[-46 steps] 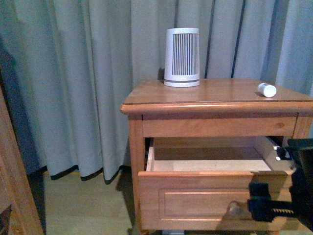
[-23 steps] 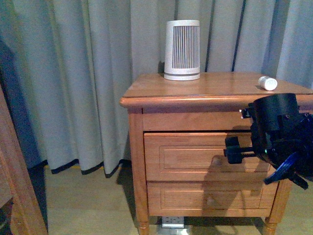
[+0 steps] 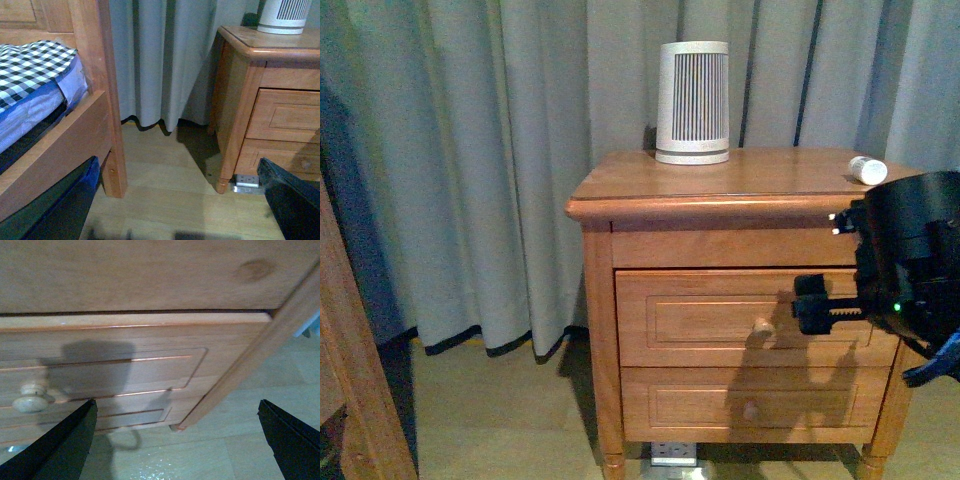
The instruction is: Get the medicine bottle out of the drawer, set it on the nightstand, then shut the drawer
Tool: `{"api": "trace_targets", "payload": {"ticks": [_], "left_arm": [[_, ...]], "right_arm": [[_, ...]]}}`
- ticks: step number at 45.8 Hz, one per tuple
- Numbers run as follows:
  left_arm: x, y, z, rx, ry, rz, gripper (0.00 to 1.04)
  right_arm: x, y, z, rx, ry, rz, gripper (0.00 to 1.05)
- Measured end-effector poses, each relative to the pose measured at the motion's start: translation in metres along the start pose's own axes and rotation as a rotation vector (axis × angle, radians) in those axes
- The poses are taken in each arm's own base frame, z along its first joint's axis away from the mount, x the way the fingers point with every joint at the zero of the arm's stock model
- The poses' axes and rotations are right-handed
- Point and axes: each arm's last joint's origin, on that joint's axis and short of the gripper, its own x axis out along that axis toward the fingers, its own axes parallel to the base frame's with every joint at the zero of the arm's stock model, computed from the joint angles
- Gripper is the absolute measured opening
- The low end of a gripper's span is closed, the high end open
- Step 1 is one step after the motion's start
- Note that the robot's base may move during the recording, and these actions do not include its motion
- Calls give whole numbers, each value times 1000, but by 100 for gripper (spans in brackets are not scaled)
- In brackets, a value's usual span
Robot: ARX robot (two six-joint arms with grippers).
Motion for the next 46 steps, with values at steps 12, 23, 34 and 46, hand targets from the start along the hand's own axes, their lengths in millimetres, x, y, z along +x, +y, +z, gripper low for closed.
{"api": "trace_targets", "payload": {"ticks": [12,23,34,46], "left_arm": [[0,0,0,0,0,0,98],[0,0,0,0,0,0,98],[0,0,0,0,0,0,98],[0,0,0,0,0,0,98]], "right_arm": [[-112,-61,12,79,-109,-126,98],[-207,-109,-17,110,-189,-239,98],[-263,-130,-41,141,-271,-231,98],[-270,-131,-57,135,-351,6,87]]}}
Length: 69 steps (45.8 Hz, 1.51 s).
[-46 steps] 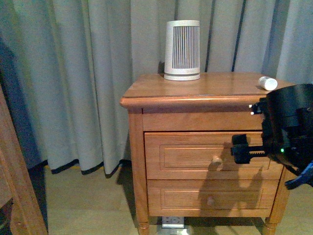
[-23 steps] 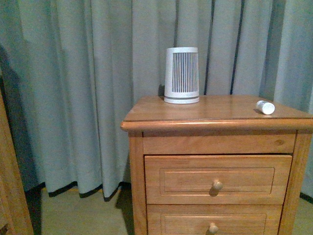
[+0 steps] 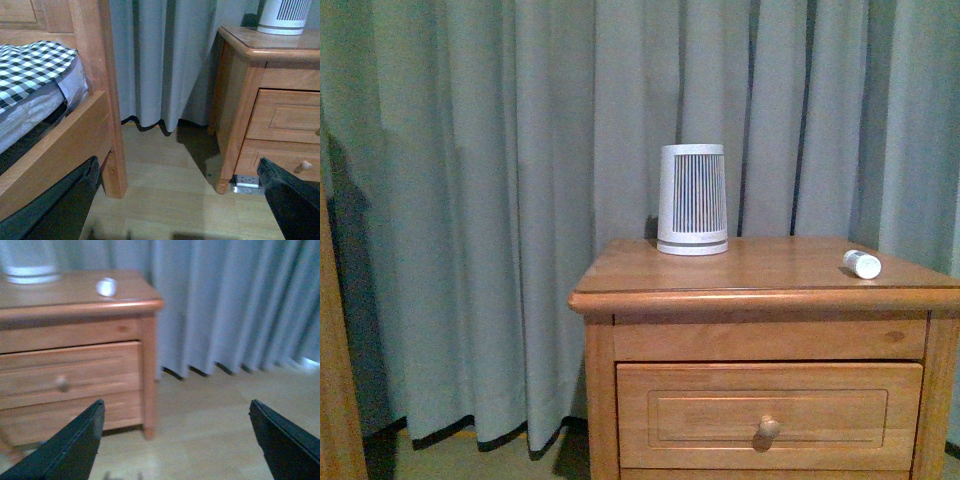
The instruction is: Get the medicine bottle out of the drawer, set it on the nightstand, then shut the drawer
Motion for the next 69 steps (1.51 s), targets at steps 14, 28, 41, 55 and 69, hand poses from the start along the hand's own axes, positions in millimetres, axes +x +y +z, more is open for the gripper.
{"api": "trace_targets", "payload": {"ticks": [14,28,41,55,69], "left_arm": [[0,0,0,0,0,0,98],[0,0,0,0,0,0,98],[0,0,0,0,0,0,98],[0,0,0,0,0,0,98],[0,0,0,0,0,0,98]], "right_arm": [[-8,1,-17,-8,-26,325,36],[-13,0,-27,-10,-28,324,3],[-24,-4,-37,-9,-38,327,3],[-24,-4,-37,-9,-39,326,38],[-24,-4,-37,-9,-39,326,99]]}}
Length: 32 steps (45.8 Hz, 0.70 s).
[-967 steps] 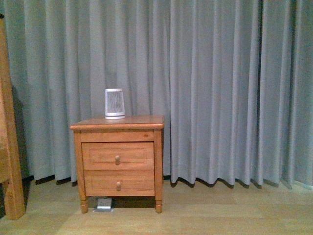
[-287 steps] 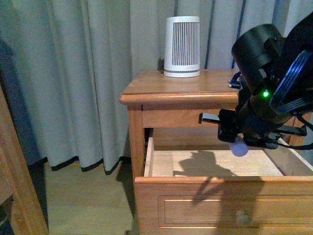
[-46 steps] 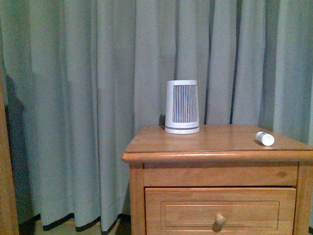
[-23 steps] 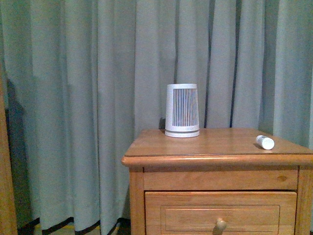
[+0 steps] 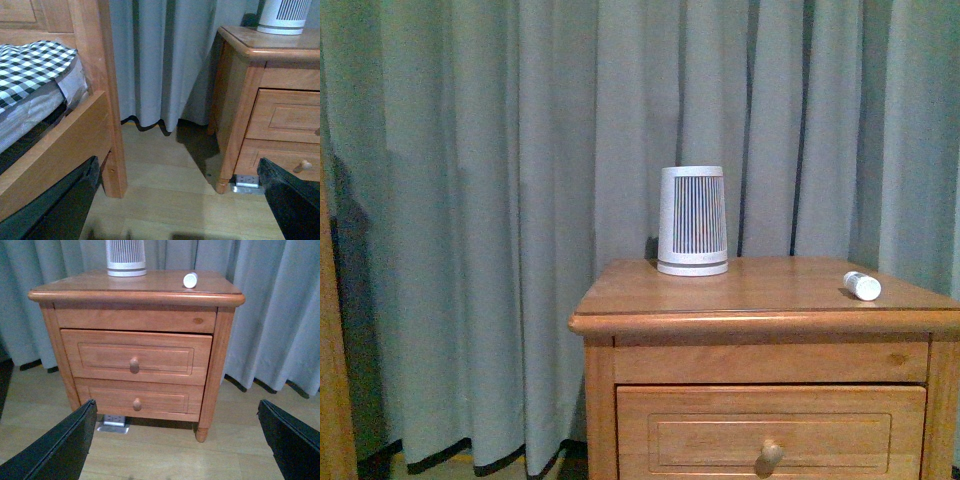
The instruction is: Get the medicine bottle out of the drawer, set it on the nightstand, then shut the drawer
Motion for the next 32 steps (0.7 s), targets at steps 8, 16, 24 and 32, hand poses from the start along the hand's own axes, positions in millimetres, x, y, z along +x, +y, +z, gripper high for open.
{"api": "trace_targets", "payload": {"ticks": [8,16,24,32], "left_arm": [[0,0,0,0,0,0,98],[0,0,0,0,0,0,98],[0,0,0,0,0,0,98],[0,0,0,0,0,0,98]], "right_arm": [[0,0,0,0,0,0,98],[0,0,0,0,0,0,98],[0,0,0,0,0,0,98],[0,0,0,0,0,0,98]]}}
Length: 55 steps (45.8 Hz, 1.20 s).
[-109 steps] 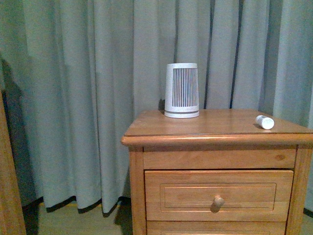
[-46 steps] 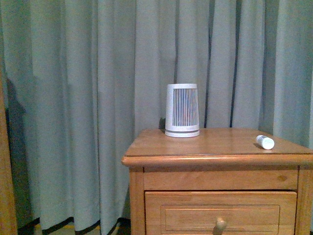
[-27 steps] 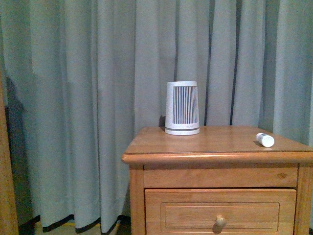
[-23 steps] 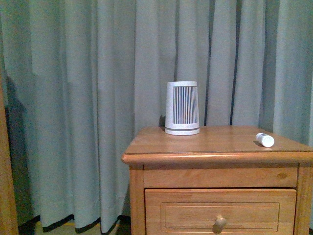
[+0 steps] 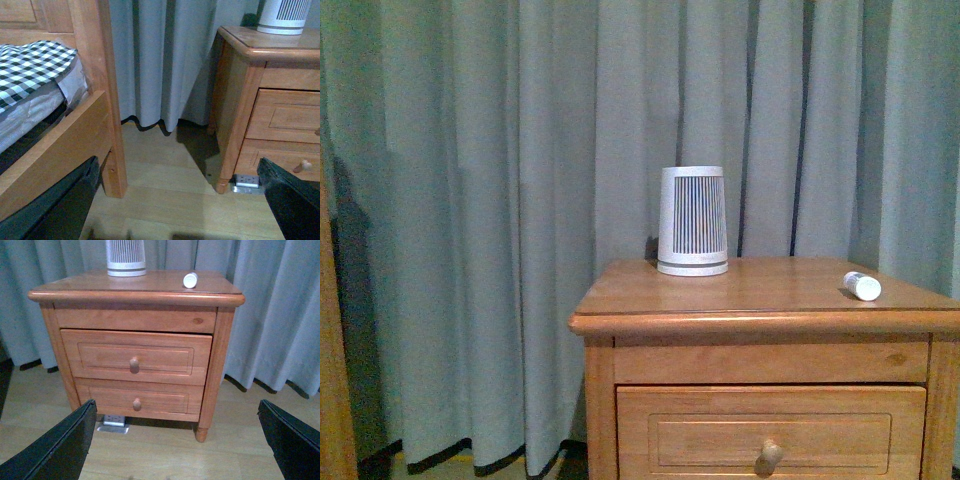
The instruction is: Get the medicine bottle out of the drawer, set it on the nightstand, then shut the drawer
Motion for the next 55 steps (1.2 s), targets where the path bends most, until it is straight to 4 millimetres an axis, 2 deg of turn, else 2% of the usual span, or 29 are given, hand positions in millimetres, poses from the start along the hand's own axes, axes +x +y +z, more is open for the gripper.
{"api": "trace_targets", "payload": {"ticks": [55], "left_arm": [[0,0,0,0,0,0,98]], "right_arm": [[0,0,0,0,0,0,98]]}}
